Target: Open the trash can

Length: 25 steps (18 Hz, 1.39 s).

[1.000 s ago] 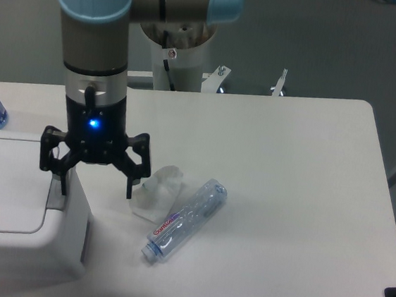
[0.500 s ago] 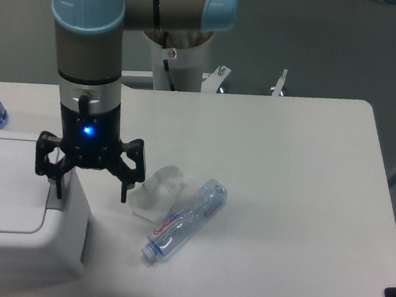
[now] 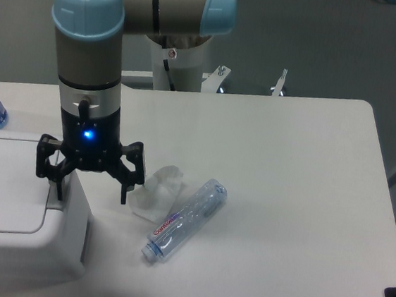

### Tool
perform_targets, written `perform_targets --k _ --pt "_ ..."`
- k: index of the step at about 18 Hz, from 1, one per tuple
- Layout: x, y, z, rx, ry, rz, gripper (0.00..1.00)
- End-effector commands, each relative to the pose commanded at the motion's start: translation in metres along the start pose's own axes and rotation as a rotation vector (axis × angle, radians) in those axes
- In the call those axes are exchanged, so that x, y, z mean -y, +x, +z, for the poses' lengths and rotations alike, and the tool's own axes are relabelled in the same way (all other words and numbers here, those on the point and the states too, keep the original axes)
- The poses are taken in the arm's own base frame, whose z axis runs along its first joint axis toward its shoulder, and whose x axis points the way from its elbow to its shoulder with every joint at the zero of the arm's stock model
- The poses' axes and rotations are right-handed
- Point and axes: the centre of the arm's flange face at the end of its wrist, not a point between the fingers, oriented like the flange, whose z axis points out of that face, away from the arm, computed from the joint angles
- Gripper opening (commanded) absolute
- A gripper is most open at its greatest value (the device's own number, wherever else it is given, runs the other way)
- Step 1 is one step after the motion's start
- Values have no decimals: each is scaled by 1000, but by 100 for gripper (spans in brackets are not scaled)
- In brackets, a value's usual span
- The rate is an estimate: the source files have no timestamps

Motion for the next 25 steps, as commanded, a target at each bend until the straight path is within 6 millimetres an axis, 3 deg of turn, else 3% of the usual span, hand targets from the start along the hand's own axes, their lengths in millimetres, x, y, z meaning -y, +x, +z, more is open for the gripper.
perform_targets --k 2,25 --pt "-3 7 3 -5 -7 9 100" --pt "1 5 0 0 5 23 100"
